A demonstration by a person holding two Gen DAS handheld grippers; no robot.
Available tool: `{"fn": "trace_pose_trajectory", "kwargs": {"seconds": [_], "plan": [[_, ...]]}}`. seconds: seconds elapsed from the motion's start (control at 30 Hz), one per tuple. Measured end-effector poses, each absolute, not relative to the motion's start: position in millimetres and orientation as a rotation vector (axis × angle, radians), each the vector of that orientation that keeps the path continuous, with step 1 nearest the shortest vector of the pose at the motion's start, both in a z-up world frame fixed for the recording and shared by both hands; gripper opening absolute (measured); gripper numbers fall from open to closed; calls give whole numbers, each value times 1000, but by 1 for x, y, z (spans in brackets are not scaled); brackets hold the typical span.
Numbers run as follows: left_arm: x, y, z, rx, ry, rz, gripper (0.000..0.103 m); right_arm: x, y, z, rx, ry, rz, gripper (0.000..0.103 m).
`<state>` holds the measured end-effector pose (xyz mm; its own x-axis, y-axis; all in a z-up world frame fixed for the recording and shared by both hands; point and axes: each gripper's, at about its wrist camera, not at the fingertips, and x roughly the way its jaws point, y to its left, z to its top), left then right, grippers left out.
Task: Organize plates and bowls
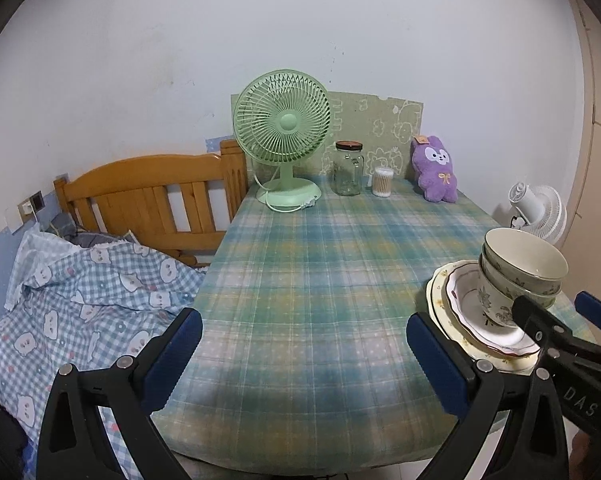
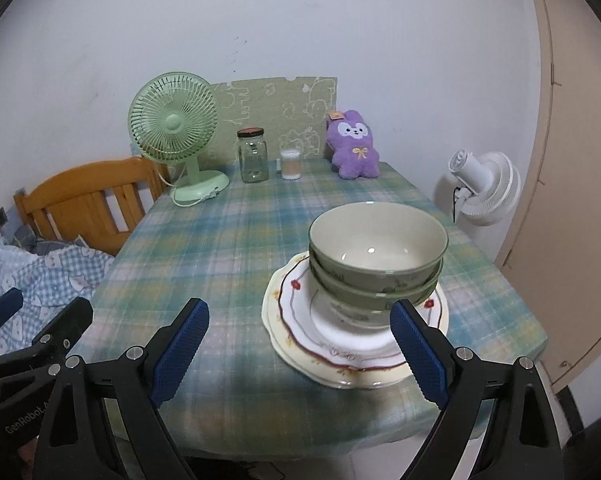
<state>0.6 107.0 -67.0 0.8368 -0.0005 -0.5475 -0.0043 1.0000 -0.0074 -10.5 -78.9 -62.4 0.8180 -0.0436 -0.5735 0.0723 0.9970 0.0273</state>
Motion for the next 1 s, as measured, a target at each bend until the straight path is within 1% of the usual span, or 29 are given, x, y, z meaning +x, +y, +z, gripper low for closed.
{"fn": "trace_pose_trajectory", "kwargs": {"seconds": [0.53, 0.7, 1.0], "plan": [[-2, 106, -60, -21, 576, -4, 103, -15, -84, -48, 68, 587, -53, 94], [0, 104, -58, -24, 569, -3, 103, -17, -88, -43, 72, 551, -82, 94], [2, 101, -54, -40, 561, 0, 103, -9, -95, -41, 72, 570, -74, 94]]}}
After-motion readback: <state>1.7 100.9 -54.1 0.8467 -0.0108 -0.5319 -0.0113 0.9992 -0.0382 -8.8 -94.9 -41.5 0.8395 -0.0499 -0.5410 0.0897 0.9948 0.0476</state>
